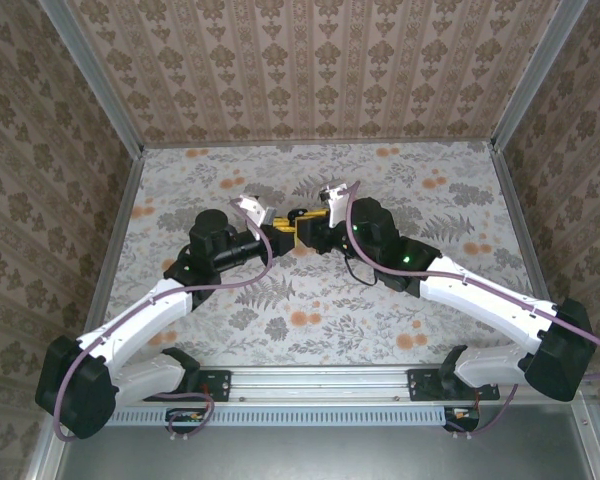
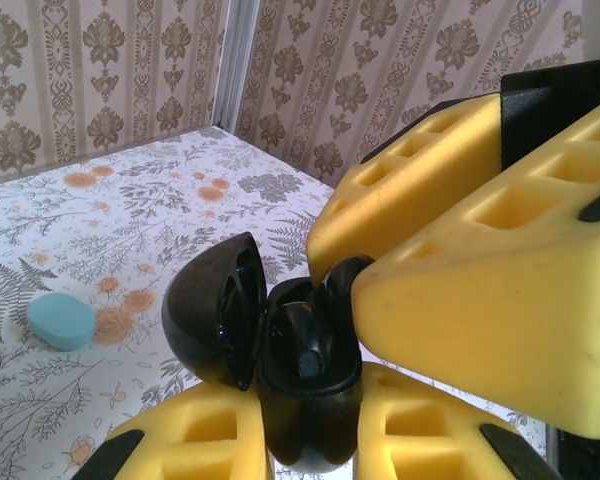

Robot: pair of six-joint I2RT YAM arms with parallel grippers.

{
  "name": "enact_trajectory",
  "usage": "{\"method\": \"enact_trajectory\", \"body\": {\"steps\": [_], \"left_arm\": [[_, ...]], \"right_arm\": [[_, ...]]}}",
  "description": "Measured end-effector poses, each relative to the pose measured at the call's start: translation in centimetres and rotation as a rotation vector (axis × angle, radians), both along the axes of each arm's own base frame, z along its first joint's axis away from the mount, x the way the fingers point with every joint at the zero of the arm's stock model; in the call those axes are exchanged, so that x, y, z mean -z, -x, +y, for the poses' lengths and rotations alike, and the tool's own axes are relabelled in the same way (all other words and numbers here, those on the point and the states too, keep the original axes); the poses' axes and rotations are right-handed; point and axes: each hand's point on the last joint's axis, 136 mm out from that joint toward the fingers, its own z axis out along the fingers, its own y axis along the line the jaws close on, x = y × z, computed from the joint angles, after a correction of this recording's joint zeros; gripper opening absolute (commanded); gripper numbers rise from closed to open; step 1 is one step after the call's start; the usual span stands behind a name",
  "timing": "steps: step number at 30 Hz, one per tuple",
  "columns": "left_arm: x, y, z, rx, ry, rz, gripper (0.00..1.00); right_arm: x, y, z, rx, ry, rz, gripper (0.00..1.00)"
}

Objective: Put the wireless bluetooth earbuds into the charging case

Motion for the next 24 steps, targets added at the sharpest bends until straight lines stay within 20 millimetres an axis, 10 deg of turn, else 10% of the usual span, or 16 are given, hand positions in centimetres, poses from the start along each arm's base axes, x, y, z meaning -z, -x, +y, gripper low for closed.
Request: {"method": "enact_trajectory", "body": {"steps": [12,24], "left_arm": [[-0.3,-0.3,0.1,-0.016,0.007,-0.014,0.0],[-0.8,-0.3,0.4,-0.026,0.014,-0.026,0.0]], "right_arm": [[-0.9,0.1,-0.6,0.031,0.025,0.045,0.58],[-4.9,0.4,-2.2,0.072,-0.023,0.078,0.55]]}}
